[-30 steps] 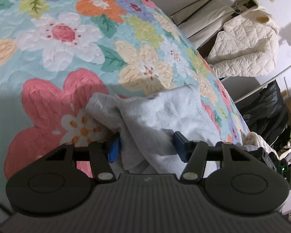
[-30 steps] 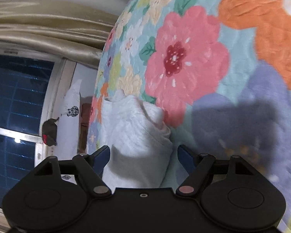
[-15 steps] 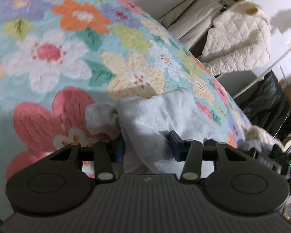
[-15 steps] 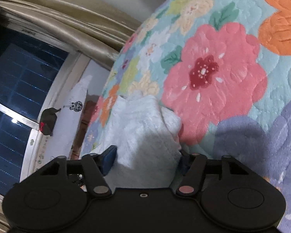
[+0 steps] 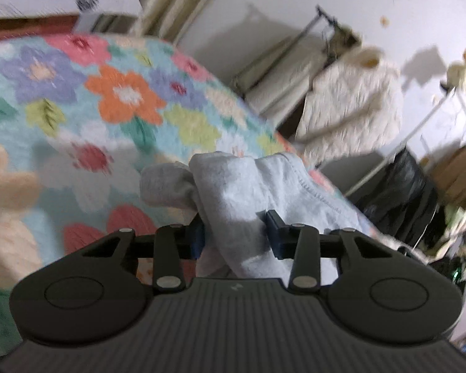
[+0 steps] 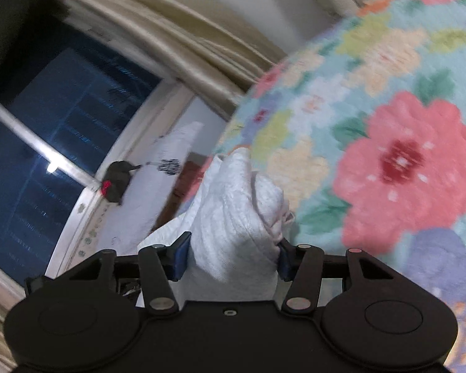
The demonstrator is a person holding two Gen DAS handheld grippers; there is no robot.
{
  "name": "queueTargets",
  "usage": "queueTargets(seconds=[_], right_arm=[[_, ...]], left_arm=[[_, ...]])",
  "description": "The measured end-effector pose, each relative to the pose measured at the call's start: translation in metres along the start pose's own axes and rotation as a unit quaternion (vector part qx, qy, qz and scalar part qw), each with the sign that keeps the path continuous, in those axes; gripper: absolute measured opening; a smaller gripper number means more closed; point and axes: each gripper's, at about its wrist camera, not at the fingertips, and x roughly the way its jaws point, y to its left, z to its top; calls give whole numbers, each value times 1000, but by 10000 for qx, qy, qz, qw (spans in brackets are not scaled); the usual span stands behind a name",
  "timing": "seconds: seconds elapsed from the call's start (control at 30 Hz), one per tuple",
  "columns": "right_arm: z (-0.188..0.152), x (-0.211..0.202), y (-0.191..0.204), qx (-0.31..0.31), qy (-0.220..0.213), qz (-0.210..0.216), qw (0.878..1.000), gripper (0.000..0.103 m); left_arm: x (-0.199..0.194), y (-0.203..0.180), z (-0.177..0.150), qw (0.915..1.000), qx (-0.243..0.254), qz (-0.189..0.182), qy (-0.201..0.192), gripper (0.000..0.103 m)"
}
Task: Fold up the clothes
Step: 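Lift the folded T-shirt with both grippers and carry it toward the pillows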
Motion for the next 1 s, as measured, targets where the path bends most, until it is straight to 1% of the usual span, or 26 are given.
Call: queueTargets(seconds=[0.03,0.07,0.2,0.3,0.37,0.43,0.53,0.63,0.73,0.83,0.93,1.0], right_arm=[[-1,1,10,-19,-93,52,9999,56],[0,5,21,-92,-93,130,9998,56],[8,33,72,-407,25,549,9977,56],[10,65,110,-611,136,893,9940,56],[5,91,135,-707,275,1115,9909,56],[-3,119,160,-797,454,1349,9866,56],[-18,156,191,-1004,717,1510,9808,56],[-35,196,213,-1143,1000,1548,9762,55],[-53,229,227,-1192,1266,1606,9716,55],[-69,255,234,-1245,1462,1662,9672,54],[-84,277,234,-1229,1620,1652,9651,54],[-89,288,231,-1279,1689,1572,9646,54]], left_arm=[[-13,1,7,9999,51,29,-153,39],[-26,2,15,9994,119,67,-319,39],[-81,15,43,9944,106,315,-1002,39],[-126,32,59,9868,12,580,-1514,39],[-149,46,66,9806,34,885,-1748,39],[-165,64,70,9751,-24,1145,-1902,39],[-181,96,75,9680,-243,1468,-2019,39],[-196,126,77,9646,-422,1652,-2010,38],[-207,152,76,9606,-559,1790,-2053,39],[-208,169,75,9563,-587,1997,-2051,39],[-206,181,73,9539,-565,2155,-2011,39],[-196,194,74,9547,-646,2259,-1828,40]])
